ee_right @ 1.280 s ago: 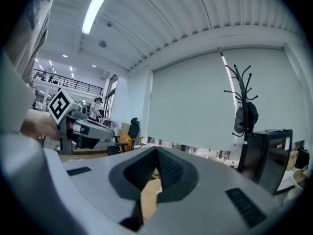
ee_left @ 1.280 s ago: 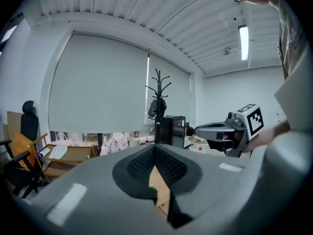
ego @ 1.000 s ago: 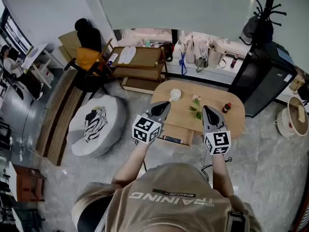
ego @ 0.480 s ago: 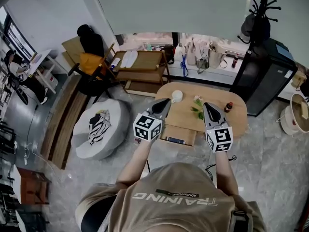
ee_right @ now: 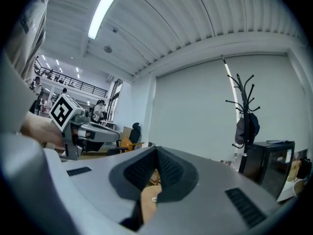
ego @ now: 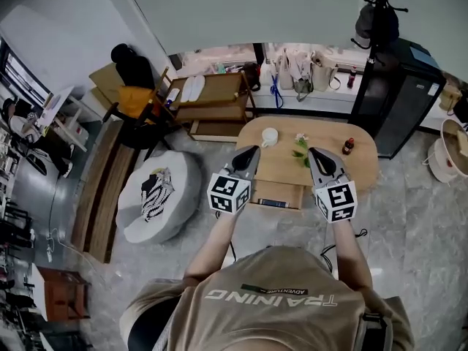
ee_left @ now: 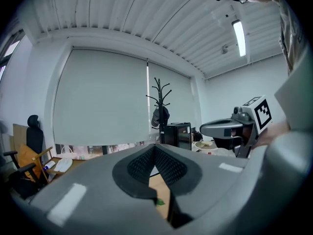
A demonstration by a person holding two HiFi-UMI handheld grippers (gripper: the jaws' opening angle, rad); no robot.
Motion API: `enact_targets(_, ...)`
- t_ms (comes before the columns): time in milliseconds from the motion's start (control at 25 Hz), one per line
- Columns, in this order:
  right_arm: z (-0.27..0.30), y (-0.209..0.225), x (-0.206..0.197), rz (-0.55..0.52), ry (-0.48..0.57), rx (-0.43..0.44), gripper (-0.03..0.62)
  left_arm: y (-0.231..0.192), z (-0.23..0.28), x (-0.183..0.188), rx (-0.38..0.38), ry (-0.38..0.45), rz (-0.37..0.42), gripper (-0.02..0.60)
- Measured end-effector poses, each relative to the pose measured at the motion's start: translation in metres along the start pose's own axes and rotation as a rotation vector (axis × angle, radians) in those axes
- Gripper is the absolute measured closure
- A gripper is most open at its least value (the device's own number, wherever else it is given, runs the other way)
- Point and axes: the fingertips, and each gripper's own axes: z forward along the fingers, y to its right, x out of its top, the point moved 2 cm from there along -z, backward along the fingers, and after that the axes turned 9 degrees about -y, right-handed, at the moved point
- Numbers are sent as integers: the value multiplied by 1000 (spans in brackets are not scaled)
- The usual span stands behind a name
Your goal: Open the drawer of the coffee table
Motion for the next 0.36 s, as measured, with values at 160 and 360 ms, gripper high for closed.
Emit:
enact_targets(160,-7,-8,-2,-9,-15,7,590,5,-9,-4,7,-2,-7,575)
enact_targets(360,-8,-17,3,-28,-3,0,589,4,-17,-10,3,-4,1,575)
